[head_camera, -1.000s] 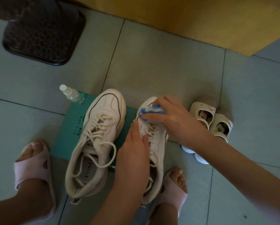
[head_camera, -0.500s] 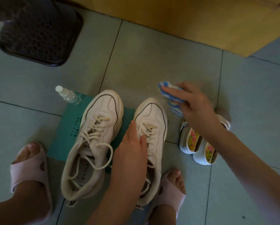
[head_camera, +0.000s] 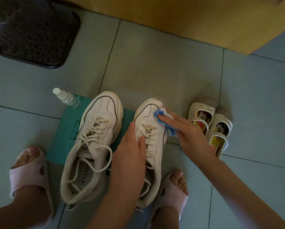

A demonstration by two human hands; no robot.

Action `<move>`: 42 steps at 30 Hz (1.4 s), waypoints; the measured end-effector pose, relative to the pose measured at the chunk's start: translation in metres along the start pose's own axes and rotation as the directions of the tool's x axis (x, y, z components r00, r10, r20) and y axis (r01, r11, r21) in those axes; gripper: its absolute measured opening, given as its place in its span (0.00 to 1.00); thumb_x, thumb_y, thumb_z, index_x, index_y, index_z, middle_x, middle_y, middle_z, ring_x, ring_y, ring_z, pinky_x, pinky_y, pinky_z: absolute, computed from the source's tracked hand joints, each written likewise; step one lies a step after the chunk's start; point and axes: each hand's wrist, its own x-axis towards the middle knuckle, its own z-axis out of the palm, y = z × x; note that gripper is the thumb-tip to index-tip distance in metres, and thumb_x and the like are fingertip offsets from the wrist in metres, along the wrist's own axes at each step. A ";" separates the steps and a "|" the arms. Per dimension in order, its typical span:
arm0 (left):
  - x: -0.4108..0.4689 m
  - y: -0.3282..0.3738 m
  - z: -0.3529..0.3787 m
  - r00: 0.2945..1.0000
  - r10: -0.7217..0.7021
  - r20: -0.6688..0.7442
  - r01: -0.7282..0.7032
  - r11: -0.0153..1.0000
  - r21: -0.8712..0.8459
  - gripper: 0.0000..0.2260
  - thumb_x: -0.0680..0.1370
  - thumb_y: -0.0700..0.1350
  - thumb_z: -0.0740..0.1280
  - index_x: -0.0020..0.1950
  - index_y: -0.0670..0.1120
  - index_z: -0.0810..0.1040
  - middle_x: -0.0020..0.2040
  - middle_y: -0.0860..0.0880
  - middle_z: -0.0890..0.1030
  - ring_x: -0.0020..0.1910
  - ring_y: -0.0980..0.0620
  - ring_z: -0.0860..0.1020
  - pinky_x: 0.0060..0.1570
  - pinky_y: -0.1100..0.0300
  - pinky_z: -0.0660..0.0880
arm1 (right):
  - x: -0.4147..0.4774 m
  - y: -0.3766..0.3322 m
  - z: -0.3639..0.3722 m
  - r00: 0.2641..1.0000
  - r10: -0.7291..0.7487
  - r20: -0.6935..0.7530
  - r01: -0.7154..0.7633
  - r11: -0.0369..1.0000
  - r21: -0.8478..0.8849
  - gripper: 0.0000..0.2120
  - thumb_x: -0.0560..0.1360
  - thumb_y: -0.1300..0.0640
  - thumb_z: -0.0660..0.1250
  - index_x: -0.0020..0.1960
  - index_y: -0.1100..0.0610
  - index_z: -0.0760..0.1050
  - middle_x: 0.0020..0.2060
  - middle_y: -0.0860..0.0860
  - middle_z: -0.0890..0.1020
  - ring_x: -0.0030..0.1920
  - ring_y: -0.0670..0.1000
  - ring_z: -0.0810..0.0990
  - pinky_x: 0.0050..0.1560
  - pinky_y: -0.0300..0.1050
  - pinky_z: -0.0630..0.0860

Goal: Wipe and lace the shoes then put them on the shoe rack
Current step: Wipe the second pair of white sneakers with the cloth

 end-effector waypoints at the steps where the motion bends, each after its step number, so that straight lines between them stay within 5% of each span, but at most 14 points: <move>1: 0.000 0.000 0.000 1.000 0.006 -0.004 -0.006 1.000 0.000 0.23 0.81 0.51 0.51 0.76 0.49 0.54 0.73 0.50 0.64 0.69 0.52 0.66 0.64 0.61 0.62 | -0.010 -0.001 0.002 1.000 0.015 -0.002 -0.015 1.000 0.006 0.24 0.73 0.65 0.55 0.68 0.52 0.68 0.69 0.49 0.67 0.67 0.41 0.65 0.63 0.23 0.61; 4: 0.000 0.000 -0.001 1.000 0.013 -0.006 -0.013 1.000 0.005 0.23 0.81 0.51 0.51 0.76 0.49 0.54 0.73 0.50 0.65 0.69 0.51 0.66 0.64 0.60 0.62 | -0.028 -0.003 0.001 0.998 0.059 -0.003 -0.059 0.998 0.029 0.24 0.73 0.66 0.56 0.68 0.54 0.68 0.66 0.49 0.69 0.61 0.44 0.70 0.59 0.20 0.61; 10: -0.001 -0.002 0.000 1.000 0.022 0.008 -0.021 0.996 -0.087 0.29 0.78 0.57 0.59 0.76 0.51 0.55 0.72 0.50 0.66 0.69 0.52 0.66 0.64 0.62 0.62 | 0.023 -0.024 -0.028 0.986 0.150 -0.078 -0.128 0.964 0.231 0.25 0.75 0.69 0.58 0.68 0.50 0.66 0.67 0.48 0.70 0.67 0.41 0.66 0.64 0.27 0.64; 15: -0.002 -0.001 0.004 0.997 -0.028 0.065 0.036 0.992 -0.119 0.43 0.68 0.65 0.67 0.76 0.54 0.50 0.74 0.54 0.62 0.71 0.53 0.63 0.66 0.58 0.62 | 0.063 -0.022 -0.002 0.996 0.043 0.083 -0.051 0.994 0.094 0.27 0.74 0.75 0.58 0.68 0.54 0.70 0.72 0.53 0.66 0.72 0.48 0.62 0.71 0.37 0.58; 20: -0.012 -0.001 0.009 0.995 0.022 0.098 -0.020 1.000 -0.016 0.52 0.65 0.66 0.69 0.76 0.55 0.38 0.77 0.56 0.48 0.74 0.55 0.55 0.67 0.59 0.60 | 0.037 -0.009 0.004 0.998 0.015 -0.054 -0.012 0.998 0.059 0.26 0.71 0.72 0.56 0.67 0.57 0.71 0.71 0.57 0.66 0.70 0.50 0.65 0.68 0.26 0.58; 27: -0.009 0.000 0.007 0.995 0.034 0.096 -0.037 0.999 0.023 0.46 0.71 0.57 0.69 0.76 0.51 0.40 0.77 0.51 0.50 0.73 0.51 0.58 0.67 0.57 0.61 | -0.009 -0.010 0.018 0.987 0.118 -0.112 -0.096 0.978 0.186 0.28 0.71 0.73 0.57 0.68 0.55 0.68 0.70 0.54 0.68 0.70 0.44 0.65 0.67 0.30 0.62; 32: -0.011 0.002 0.005 0.995 0.040 0.095 -0.044 0.998 0.038 0.43 0.73 0.55 0.67 0.76 0.50 0.40 0.77 0.50 0.51 0.73 0.51 0.59 0.66 0.60 0.60 | -0.053 -0.022 0.025 0.976 0.214 -0.030 -0.197 0.938 0.284 0.25 0.72 0.57 0.55 0.68 0.44 0.65 0.67 0.44 0.71 0.60 0.32 0.70 0.57 0.24 0.67; 36: -0.013 0.003 0.002 0.994 0.048 0.100 -0.052 0.998 0.043 0.42 0.74 0.54 0.67 0.76 0.50 0.41 0.77 0.51 0.52 0.72 0.51 0.60 0.65 0.60 0.61 | -0.069 -0.021 0.008 0.954 0.293 0.066 -0.299 0.904 0.307 0.30 0.74 0.71 0.60 0.62 0.39 0.73 0.56 0.29 0.76 0.52 0.27 0.74 0.52 0.23 0.70; 38: -0.014 0.004 0.001 0.994 0.045 0.100 -0.050 0.997 0.053 0.41 0.74 0.54 0.66 0.76 0.51 0.40 0.77 0.51 0.52 0.72 0.50 0.61 0.64 0.60 0.61 | -0.053 -0.024 -0.011 0.953 0.298 0.050 -0.298 0.900 0.319 0.31 0.74 0.74 0.60 0.62 0.40 0.69 0.57 0.33 0.74 0.53 0.28 0.75 0.51 0.23 0.71; 42: -0.015 0.005 0.000 0.996 0.040 0.084 -0.045 0.997 0.060 0.40 0.75 0.53 0.66 0.76 0.51 0.41 0.77 0.51 0.52 0.71 0.50 0.62 0.61 0.60 0.61 | 0.022 -0.023 -0.027 0.987 0.149 -0.052 -0.137 0.972 0.191 0.27 0.74 0.74 0.59 0.68 0.54 0.69 0.70 0.48 0.67 0.70 0.43 0.63 0.70 0.35 0.61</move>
